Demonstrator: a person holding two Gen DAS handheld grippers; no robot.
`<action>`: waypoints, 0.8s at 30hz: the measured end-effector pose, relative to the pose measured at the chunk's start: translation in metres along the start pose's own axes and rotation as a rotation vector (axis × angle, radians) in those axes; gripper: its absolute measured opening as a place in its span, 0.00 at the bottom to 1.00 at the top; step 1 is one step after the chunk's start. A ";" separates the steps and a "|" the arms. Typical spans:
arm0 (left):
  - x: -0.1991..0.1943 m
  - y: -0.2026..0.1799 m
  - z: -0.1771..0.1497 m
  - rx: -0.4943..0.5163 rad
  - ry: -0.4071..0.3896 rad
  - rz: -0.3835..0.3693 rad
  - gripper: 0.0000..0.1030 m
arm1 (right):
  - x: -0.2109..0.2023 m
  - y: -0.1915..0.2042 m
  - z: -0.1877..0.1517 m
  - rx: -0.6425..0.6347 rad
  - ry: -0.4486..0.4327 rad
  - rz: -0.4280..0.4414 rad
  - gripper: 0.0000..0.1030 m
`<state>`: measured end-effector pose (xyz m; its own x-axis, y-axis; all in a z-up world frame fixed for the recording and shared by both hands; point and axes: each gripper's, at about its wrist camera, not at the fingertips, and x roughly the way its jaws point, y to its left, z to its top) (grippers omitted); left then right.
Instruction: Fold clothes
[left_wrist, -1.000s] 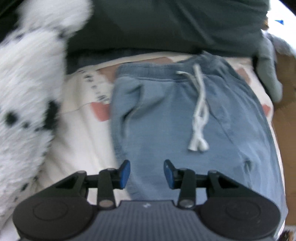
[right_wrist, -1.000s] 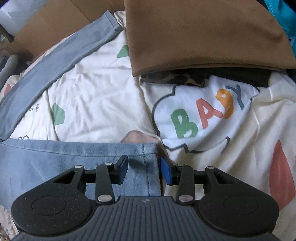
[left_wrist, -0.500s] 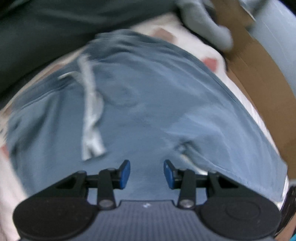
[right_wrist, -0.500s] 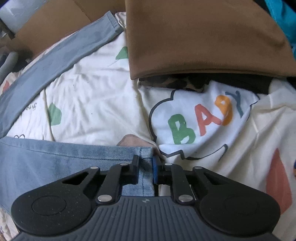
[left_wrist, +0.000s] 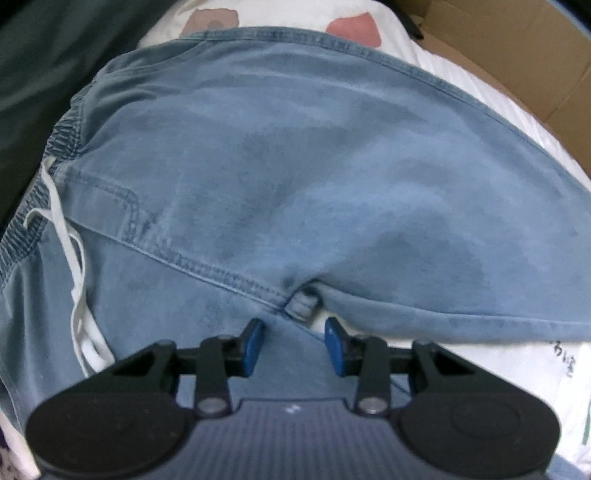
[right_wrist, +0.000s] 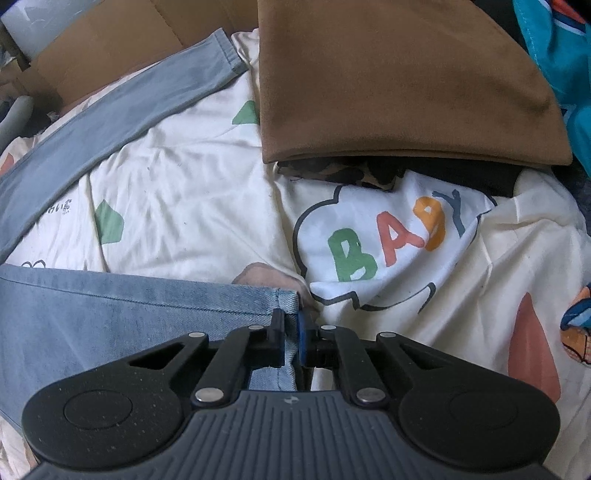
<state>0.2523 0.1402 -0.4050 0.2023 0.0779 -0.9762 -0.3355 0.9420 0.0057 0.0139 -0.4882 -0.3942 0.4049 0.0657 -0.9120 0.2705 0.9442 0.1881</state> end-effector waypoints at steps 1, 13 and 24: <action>0.003 0.001 0.001 -0.001 0.003 0.006 0.34 | 0.000 0.000 -0.001 0.000 0.002 -0.002 0.04; -0.002 -0.033 0.012 0.294 -0.043 0.216 0.23 | 0.011 0.004 -0.003 -0.043 0.035 -0.030 0.05; -0.002 -0.007 0.017 0.173 0.023 0.033 0.16 | 0.004 0.007 -0.001 -0.041 0.029 -0.072 0.08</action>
<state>0.2695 0.1393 -0.3993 0.1722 0.1044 -0.9795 -0.1782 0.9813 0.0732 0.0167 -0.4810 -0.3972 0.3602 0.0063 -0.9329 0.2616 0.9592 0.1075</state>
